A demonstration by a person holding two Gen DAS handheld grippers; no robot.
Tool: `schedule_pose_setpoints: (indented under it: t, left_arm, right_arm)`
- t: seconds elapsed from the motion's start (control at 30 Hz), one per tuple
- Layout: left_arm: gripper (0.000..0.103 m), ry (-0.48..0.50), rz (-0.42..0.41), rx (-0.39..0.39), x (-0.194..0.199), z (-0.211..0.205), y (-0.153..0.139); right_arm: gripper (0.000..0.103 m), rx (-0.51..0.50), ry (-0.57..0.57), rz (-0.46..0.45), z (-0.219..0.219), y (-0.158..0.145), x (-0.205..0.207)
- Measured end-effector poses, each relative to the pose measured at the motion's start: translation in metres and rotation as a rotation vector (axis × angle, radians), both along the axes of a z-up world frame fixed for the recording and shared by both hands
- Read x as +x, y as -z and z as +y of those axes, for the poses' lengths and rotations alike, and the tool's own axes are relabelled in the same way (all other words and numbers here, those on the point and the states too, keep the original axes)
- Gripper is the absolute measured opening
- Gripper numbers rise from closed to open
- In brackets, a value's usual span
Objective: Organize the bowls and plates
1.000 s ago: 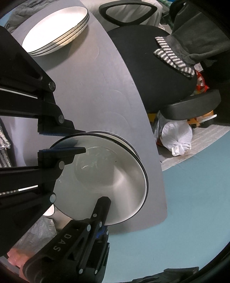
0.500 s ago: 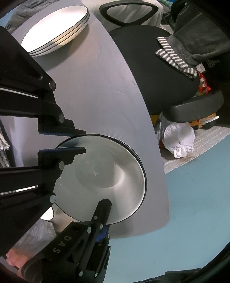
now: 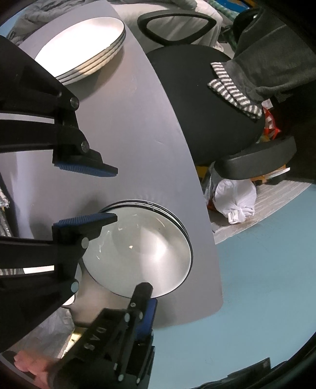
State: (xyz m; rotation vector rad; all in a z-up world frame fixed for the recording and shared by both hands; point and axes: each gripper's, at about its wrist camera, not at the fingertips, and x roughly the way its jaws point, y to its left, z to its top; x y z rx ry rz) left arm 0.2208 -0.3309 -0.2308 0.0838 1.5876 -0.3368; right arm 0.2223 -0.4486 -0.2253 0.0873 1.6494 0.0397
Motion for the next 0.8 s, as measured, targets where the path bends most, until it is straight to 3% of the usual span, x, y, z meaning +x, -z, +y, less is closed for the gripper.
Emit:
schedule_pose_setpoints:
  t: [0.13, 0.2, 0.33, 0.47, 0.8]
  left_arm:
    - [0.034, -0.01, 0.007, -0.013, -0.006, 0.004, -0.004]
    - [0.045, -0.023, 0.015, -0.03, -0.01, 0.007, -0.007]
    - [0.047, -0.015, 0.017, -0.061, -0.022, 0.006, -0.012]
    - [0.053, 0.028, 0.007, -0.065, -0.036, 0.002, -0.018]
    - [0.053, 0.094, 0.017, -0.091, -0.066, -0.002, -0.019]
  right_arm:
    - [0.019, 0.002, 0.009, -0.008, -0.004, -0.003, -0.003]
    - [0.022, 0.006, 0.017, -0.013, -0.005, -0.006, -0.006]
    - [0.038, 0.015, 0.03, -0.036, -0.009, -0.013, -0.015]
    - [0.039, 0.034, 0.056, -0.043, -0.014, -0.018, -0.026]
    - [0.046, 0.047, 0.114, -0.06, -0.028, -0.029, -0.064]
